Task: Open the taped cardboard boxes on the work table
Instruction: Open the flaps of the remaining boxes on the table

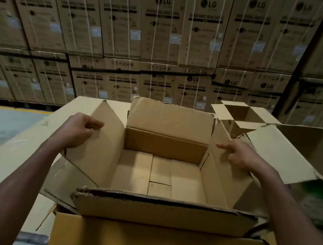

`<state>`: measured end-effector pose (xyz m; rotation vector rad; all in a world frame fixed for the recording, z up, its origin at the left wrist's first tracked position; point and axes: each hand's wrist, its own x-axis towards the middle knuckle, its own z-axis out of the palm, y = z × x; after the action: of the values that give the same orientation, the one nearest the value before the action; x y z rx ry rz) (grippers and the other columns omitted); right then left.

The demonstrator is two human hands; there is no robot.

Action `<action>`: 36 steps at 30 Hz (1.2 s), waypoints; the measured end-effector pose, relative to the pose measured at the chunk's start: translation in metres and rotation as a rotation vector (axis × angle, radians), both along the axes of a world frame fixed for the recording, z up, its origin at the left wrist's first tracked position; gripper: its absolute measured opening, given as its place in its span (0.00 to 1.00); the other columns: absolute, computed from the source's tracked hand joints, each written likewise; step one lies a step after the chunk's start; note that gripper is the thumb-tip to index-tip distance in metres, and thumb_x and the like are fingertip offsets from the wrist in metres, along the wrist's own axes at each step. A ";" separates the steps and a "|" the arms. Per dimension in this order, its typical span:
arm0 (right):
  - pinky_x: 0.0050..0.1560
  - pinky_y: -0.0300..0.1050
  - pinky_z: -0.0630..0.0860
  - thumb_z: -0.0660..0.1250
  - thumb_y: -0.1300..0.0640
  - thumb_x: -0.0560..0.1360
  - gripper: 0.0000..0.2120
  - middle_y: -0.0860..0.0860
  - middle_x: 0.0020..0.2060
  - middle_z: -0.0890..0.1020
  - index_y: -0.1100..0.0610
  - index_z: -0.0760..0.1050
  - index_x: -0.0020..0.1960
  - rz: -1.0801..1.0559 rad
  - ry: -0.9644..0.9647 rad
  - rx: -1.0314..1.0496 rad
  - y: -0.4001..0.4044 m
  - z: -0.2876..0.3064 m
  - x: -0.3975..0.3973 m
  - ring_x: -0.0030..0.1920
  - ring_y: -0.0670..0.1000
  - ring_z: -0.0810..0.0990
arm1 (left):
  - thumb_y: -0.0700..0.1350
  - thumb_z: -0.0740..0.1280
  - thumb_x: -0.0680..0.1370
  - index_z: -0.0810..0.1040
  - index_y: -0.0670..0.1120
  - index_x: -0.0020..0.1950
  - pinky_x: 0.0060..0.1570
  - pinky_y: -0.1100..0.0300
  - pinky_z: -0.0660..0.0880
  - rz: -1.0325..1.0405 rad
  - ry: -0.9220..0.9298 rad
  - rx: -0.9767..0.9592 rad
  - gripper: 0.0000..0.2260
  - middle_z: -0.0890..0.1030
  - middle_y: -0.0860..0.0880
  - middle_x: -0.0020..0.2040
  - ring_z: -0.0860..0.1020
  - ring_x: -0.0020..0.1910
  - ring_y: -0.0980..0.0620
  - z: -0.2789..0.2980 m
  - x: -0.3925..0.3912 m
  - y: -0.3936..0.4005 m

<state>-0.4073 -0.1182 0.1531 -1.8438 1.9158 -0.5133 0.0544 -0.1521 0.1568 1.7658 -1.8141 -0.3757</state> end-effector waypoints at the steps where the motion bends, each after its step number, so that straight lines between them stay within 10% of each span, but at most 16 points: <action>1: 0.69 0.51 0.70 0.60 0.72 0.78 0.29 0.54 0.75 0.70 0.51 0.70 0.75 0.002 0.007 0.014 0.001 -0.006 0.001 0.74 0.57 0.68 | 0.28 0.63 0.76 0.82 0.45 0.65 0.57 0.62 0.70 -0.012 0.000 0.002 0.21 0.84 0.48 0.59 0.78 0.57 0.54 -0.005 0.001 -0.001; 22: 0.65 0.36 0.64 0.59 0.77 0.74 0.30 0.53 0.69 0.77 0.57 0.74 0.72 -0.119 -0.027 0.085 0.007 -0.090 -0.022 0.70 0.51 0.74 | 0.28 0.64 0.77 0.80 0.43 0.67 0.67 0.52 0.73 -0.044 -0.012 0.119 0.20 0.82 0.45 0.64 0.78 0.66 0.48 -0.139 0.012 -0.014; 36: 0.66 0.45 0.69 0.62 0.75 0.76 0.26 0.47 0.61 0.82 0.54 0.77 0.68 -0.183 -0.087 0.055 0.006 -0.115 -0.036 0.63 0.45 0.76 | 0.27 0.63 0.76 0.81 0.47 0.65 0.63 0.56 0.72 -0.063 -0.011 0.139 0.23 0.83 0.48 0.62 0.77 0.65 0.50 -0.153 0.034 -0.015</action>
<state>-0.4431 -0.1122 0.0379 -1.5950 2.0298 -0.5832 0.0886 -0.1667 0.0036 1.8088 -1.8951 -0.5292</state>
